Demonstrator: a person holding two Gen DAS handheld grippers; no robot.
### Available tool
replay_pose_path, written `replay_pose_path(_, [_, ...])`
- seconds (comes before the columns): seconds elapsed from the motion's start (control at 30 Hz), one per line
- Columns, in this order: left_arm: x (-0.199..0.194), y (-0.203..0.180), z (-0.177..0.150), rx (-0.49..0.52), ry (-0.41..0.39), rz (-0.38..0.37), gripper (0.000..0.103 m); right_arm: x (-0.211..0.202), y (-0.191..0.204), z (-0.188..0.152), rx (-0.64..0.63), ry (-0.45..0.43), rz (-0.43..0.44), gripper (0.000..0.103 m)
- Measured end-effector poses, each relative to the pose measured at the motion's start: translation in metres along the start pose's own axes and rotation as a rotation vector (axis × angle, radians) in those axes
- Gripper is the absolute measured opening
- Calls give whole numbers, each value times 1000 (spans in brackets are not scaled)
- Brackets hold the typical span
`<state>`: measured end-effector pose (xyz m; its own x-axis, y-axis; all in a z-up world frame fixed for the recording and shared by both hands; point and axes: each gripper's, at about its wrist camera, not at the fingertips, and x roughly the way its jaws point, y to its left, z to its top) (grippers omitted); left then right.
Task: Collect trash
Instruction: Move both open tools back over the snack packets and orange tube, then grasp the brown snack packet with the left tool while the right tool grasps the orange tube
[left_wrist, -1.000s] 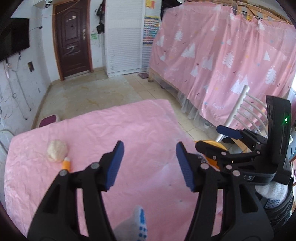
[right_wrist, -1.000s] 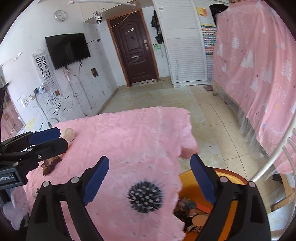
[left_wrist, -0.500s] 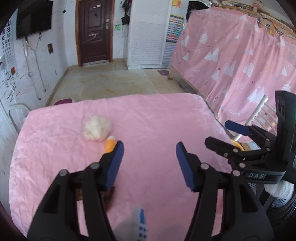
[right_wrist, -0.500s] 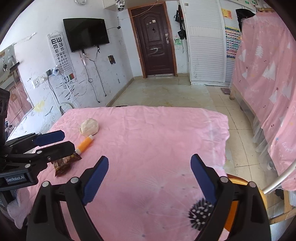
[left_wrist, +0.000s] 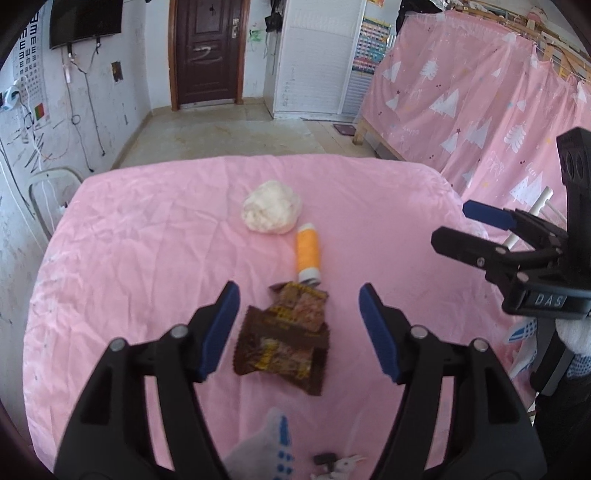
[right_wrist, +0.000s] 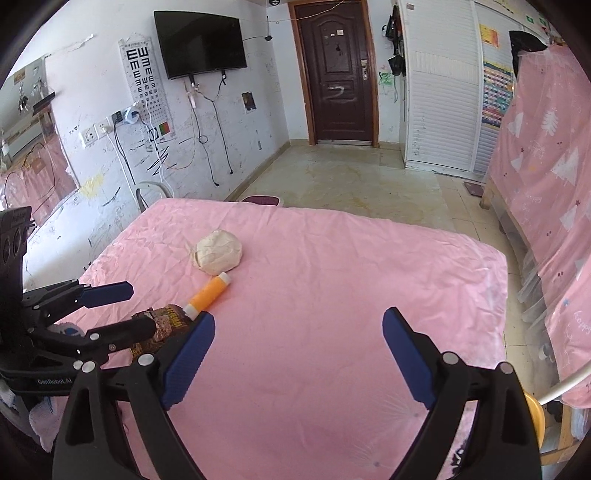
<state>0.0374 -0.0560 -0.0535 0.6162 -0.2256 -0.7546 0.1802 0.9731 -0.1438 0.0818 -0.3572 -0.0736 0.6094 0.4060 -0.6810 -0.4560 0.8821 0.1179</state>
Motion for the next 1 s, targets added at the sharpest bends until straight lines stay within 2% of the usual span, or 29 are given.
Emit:
replay_pose_path(0.17, [5,12,-8,1,18,-17,64,15,13,5,-23,25,8,83])
replay_pose_path(0.47, [28,9,-12,37,82,-50,64,37,29,14,-53,61,21,83])
replay_pose_path(0.5, [29,9,-13,37,87,-45,62,38,30,14,-55,64,22,83])
replay_pose_path(0.53, [30,10,-13,34,82,-33,52,40,31,15,-58,68,23,83])
replay_pose_path(0.57, [31,10,-12,32,79,-28,47,42,34,16,-60,70,25,83])
replay_pose_path(0.67, [30,16,-11,-1,75,-41,39,49,41,18,-73,81,32,83])
replay_pose_path(1.0, [8,52,-8,-102,2,-1,38,74,63,23,-107,131,60,83])
